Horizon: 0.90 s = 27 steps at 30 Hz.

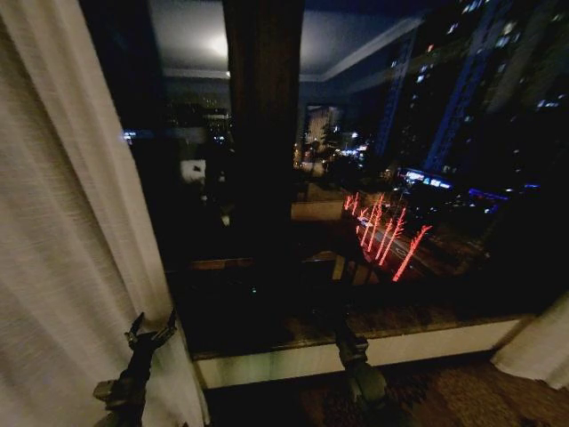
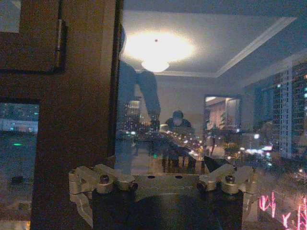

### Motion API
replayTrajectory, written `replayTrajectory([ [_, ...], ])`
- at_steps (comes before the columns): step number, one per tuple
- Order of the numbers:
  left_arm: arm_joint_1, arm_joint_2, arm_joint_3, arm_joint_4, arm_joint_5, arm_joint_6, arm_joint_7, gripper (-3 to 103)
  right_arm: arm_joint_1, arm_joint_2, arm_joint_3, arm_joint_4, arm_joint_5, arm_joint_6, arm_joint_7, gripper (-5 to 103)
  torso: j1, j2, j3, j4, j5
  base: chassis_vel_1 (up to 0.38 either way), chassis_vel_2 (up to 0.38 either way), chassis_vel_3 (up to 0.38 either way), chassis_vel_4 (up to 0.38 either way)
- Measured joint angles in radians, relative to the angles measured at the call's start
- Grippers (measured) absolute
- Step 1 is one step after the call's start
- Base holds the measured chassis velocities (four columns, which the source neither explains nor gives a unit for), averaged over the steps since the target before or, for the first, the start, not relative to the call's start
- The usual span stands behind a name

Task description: Open the curtains by pulling them apart, changing their state from closed to fully open.

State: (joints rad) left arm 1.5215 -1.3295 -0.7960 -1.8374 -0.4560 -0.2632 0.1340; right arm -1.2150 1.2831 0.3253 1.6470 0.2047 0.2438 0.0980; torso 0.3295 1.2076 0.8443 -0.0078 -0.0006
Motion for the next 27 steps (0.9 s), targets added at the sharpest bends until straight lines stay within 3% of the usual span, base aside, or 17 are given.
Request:
replayTrajectory([
  [27,0.0,0.0,0.001,0.0,0.0,0.0,0.0,100,0.0,0.0,0.0,0.0,0.0,0.0,0.0,100,0.0,0.0,0.0,-0.0002,0.0004,0.0,0.0,0.0,0.0],
])
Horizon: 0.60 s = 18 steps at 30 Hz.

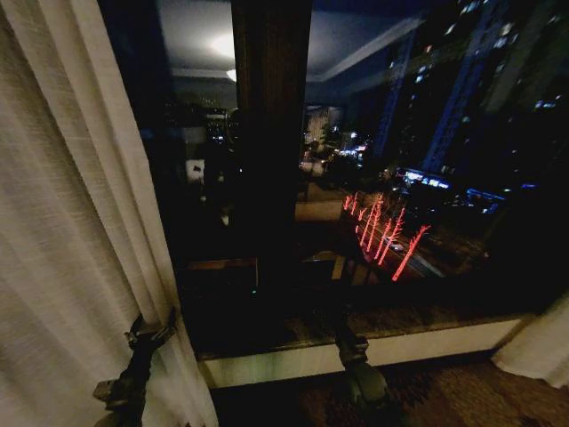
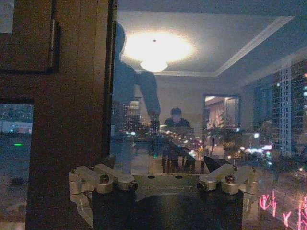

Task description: Open the curtains by pulling them apart, changing their state from closed to fully open.

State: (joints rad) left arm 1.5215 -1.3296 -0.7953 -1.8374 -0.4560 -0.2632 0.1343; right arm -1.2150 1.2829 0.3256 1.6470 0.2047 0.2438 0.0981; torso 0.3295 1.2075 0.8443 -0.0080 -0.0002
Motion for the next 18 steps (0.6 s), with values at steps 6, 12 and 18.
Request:
replayTrajectory([
  [6,0.0,0.0,0.0,0.0,0.0,0.0,0.0,100,0.0,0.0,0.0,0.0,0.0,0.0,0.0,100,0.0,0.0,0.0,0.0,0.0001,0.0,0.0,0.0,0.0],
  [12,0.0,0.0,0.0,0.0,0.0,0.0,0.0,100,0.0,0.0,0.0,0.0,0.0,0.0,0.0,100,0.0,0.0,0.0,0.0,0.0001,0.0,0.0,0.0,0.0],
  [18,0.0,0.0,0.0,0.0,0.0,0.0,0.0,100,0.0,0.0,0.0,0.0,0.0,0.0,0.0,100,0.0,0.0,0.0,0.0,0.0002,0.0,0.0,0.0,0.0],
])
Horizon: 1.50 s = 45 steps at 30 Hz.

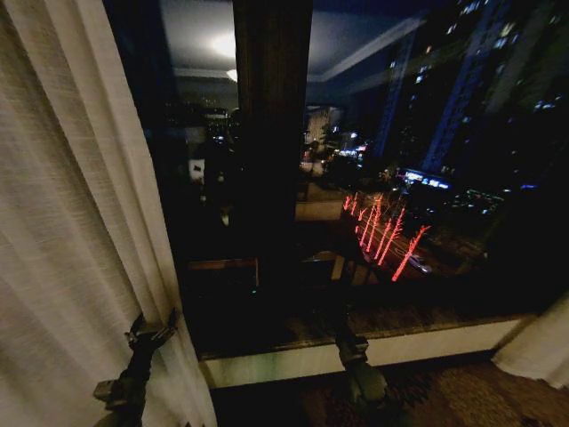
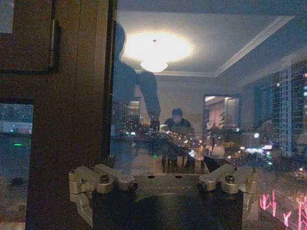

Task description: Open the curtains by pulling them apart, changing their state from closed to fully open.

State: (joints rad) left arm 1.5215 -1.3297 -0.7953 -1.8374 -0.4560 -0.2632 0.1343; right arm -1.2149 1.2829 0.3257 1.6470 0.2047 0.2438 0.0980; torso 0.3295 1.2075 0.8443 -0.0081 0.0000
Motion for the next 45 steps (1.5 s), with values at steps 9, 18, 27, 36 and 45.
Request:
replayTrajectory([
  [9,0.0,0.0,0.0,0.0,0.0,0.0,0.0,100,0.0,0.0,0.0,0.0,0.0,0.0,0.0,100,0.0,0.0,0.0,0.0,0.0,0.0,0.0,0.0,0.0],
  [18,0.0,0.0,0.0,0.0,0.0,0.0,0.0,100,0.0,0.0,0.0,0.0,0.0,0.0,0.0,100,0.0,0.0,0.0,0.0,0.0,0.0,0.0,0.0,0.0],
  [27,0.0,0.0,0.0,0.0,0.0,0.0,0.0,100,0.0,0.0,0.0,0.0,0.0,0.0,0.0,100,0.0,0.0,0.0,0.0,0.0,0.0,0.0,0.0,0.0],
  [36,0.0,0.0,0.0,0.0,0.0,0.0,0.0,100,0.0,0.0,0.0,0.0,0.0,0.0,0.0,100,0.0,0.0,0.0,0.0,0.0,0.0,0.0,0.0,0.0],
  [45,0.0,0.0,0.0,0.0,0.0,0.0,0.0,100,0.0,0.0,0.0,0.0,0.0,0.0,0.0,100,0.0,0.0,0.0,0.0,0.0,0.0,0.0,0.0,0.0],
])
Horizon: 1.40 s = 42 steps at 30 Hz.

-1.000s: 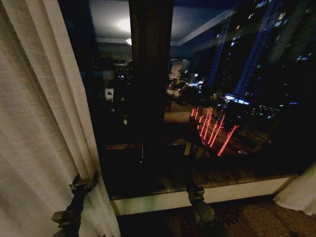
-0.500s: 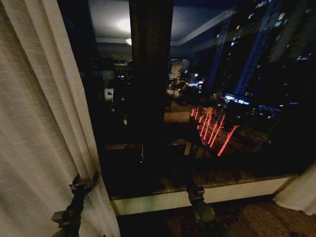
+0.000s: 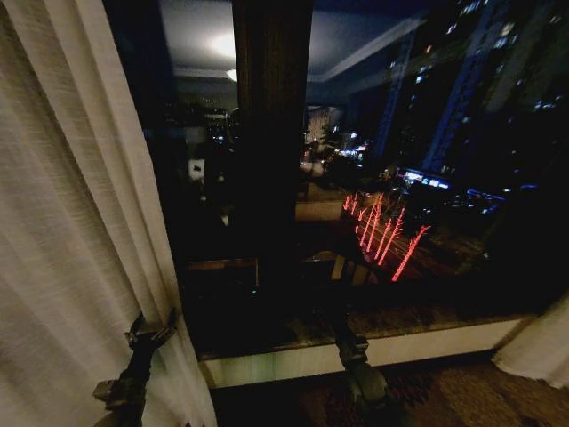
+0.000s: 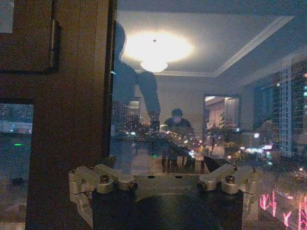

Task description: Open the curtains by pulling them apart, changing their state from closed to fully open.

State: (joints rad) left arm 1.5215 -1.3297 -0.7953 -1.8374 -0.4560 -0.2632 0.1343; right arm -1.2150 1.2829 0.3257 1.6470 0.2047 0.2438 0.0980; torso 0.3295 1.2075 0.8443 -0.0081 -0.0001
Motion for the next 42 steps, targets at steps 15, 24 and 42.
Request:
replayTrajectory([
  [15,0.0,0.0,0.0,0.0,0.0,0.0,0.0,100,0.0,0.0,0.0,0.0,0.0,0.0,0.0,100,0.0,0.0,0.0,0.0,0.0,0.0,0.0,0.0,0.0],
  [24,0.0,0.0,0.0,0.0,0.0,0.0,0.0,100,0.0,0.0,0.0,0.0,0.0,0.0,0.0,100,0.0,0.0,0.0,0.0,0.0,0.0,0.0,0.0,0.0],
  [42,-0.048,0.007,0.111,-0.091,0.075,0.207,-0.188,100,0.0,0.0,0.0,0.0,0.0,0.0,0.0,100,0.0,0.0,0.0,0.0,0.0001,0.0,0.0,0.0,0.0],
])
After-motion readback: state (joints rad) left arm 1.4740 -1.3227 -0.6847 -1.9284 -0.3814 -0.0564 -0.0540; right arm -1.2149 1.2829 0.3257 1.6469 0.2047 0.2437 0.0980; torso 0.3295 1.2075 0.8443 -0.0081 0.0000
